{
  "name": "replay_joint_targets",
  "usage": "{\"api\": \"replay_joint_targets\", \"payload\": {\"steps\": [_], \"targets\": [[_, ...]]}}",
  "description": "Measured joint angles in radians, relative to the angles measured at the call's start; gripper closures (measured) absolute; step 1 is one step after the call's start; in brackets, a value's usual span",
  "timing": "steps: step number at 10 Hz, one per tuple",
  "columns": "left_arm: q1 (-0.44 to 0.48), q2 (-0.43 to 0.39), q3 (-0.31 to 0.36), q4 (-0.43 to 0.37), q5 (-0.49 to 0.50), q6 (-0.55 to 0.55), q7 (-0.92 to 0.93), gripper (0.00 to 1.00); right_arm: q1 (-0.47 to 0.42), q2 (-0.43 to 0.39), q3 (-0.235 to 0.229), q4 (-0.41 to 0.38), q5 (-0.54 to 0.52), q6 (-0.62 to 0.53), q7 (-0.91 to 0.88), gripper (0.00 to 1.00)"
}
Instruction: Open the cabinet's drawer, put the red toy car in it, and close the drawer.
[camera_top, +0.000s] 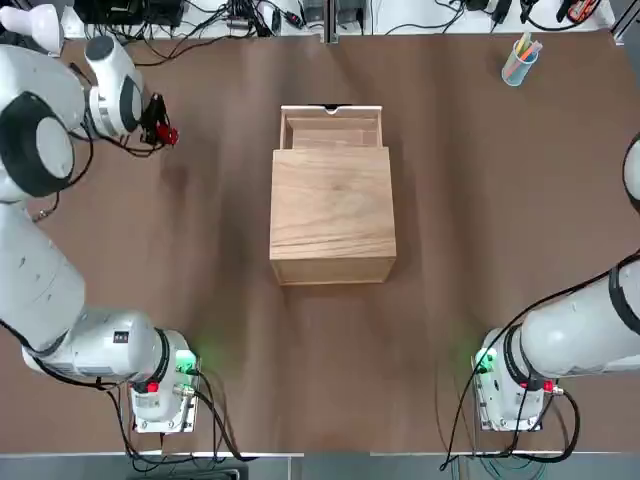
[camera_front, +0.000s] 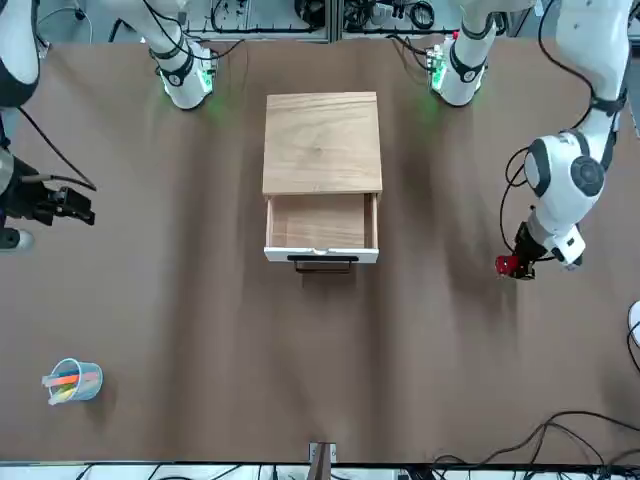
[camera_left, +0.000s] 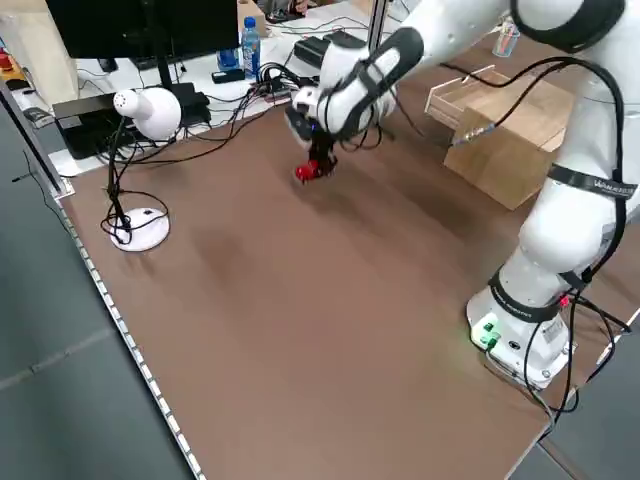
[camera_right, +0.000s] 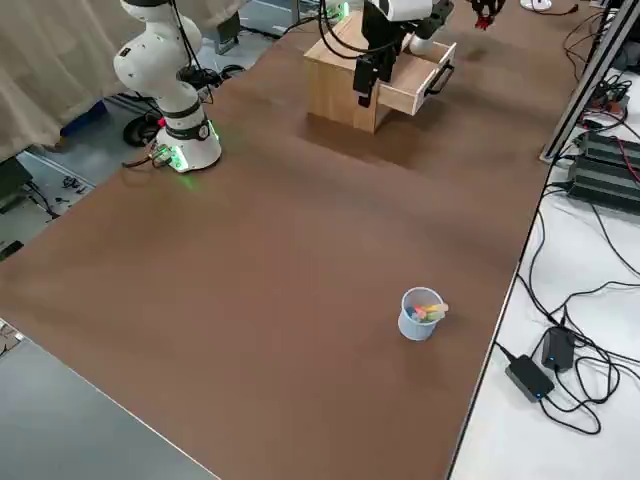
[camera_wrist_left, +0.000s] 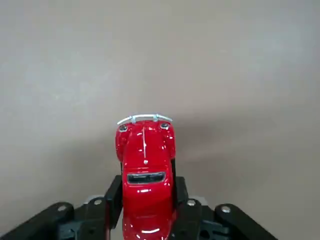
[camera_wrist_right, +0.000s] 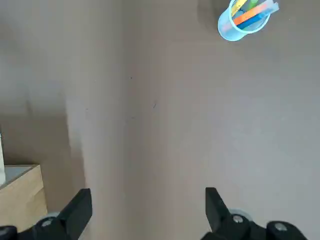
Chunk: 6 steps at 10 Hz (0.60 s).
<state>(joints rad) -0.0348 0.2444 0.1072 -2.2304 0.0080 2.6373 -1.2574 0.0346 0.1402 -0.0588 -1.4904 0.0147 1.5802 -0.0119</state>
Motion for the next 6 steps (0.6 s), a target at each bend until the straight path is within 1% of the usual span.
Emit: {"api": "replay_joint_targets", "payload": {"steps": [1,2,3,4,6], "targets": [[0.000,-0.043,-0.047,0.049,0.000,-0.116,-0.036,0.56,-0.001,-0.016,0.000,-0.007,0.000,0.000,0.001,0.00],[-0.002,-0.066,-0.107,0.120,0.002,-0.238,-0.103,0.56,-0.002,-0.037,0.000,-0.012,0.000,-0.001,0.002,0.00],[-0.004,-0.072,-0.171,0.199,0.003,-0.344,-0.175,0.56,-0.003,-0.056,-0.001,-0.017,0.000,-0.005,0.002,0.00],[-0.006,-0.071,-0.236,0.264,0.004,-0.421,-0.243,0.56,-0.003,-0.068,-0.001,-0.022,-0.001,-0.007,0.002,0.00],[-0.012,-0.068,-0.354,0.333,0.012,-0.485,-0.372,0.56,-0.004,-0.071,0.000,-0.029,-0.001,-0.007,0.003,0.00]]}}
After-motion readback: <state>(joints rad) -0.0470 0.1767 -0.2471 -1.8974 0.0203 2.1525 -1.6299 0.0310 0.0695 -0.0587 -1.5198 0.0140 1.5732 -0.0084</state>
